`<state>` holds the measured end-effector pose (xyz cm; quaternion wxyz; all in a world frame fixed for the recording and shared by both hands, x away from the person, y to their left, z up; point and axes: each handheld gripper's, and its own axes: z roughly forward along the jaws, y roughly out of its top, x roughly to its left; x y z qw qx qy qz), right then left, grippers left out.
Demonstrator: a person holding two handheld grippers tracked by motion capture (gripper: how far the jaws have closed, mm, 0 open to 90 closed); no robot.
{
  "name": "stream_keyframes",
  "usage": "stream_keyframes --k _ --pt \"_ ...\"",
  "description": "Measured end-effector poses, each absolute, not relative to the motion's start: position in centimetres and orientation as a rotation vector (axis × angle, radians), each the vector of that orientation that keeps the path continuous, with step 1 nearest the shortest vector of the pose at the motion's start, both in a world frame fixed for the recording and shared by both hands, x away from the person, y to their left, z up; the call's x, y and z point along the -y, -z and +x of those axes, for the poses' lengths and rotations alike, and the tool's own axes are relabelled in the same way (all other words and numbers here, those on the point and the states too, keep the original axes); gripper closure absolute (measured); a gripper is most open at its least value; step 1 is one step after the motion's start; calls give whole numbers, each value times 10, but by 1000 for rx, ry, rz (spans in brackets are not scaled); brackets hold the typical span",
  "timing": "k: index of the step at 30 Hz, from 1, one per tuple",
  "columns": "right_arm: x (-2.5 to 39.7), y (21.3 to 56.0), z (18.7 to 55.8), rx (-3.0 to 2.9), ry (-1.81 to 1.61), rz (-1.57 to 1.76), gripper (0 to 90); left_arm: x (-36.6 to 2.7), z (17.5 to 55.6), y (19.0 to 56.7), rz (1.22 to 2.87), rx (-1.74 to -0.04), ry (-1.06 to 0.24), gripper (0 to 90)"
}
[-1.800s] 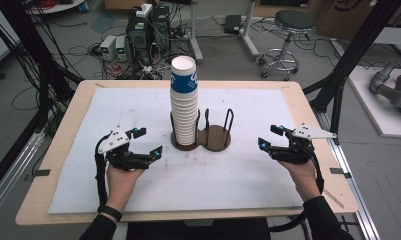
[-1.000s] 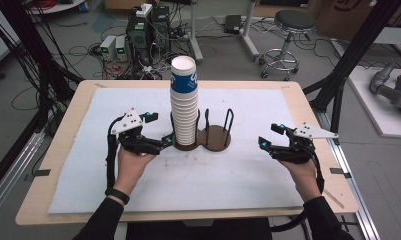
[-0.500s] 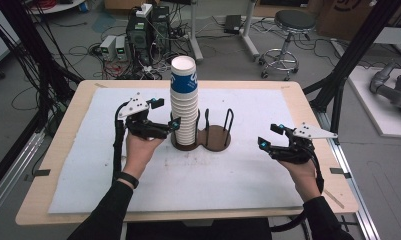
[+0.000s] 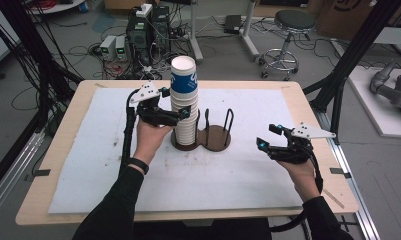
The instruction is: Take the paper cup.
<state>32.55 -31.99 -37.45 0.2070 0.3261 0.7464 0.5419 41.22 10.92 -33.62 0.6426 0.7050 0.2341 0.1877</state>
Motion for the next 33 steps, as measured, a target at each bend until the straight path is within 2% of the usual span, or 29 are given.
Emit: stream_keyframes --k 6,10,17,33 --pt "316 373 326 -2092 -1526 904 252 -109 416 335 1593 -532 -430 57" --pt "308 365 327 -2110 -1550 882 248 -110 417 336 1602 -520 -421 110" --pt "288 345 334 -2140 -1568 818 248 -110 417 336 1607 -516 -429 115" --pt "224 265 372 -2193 -1655 658 222 -110 417 336 1610 -510 -438 120"
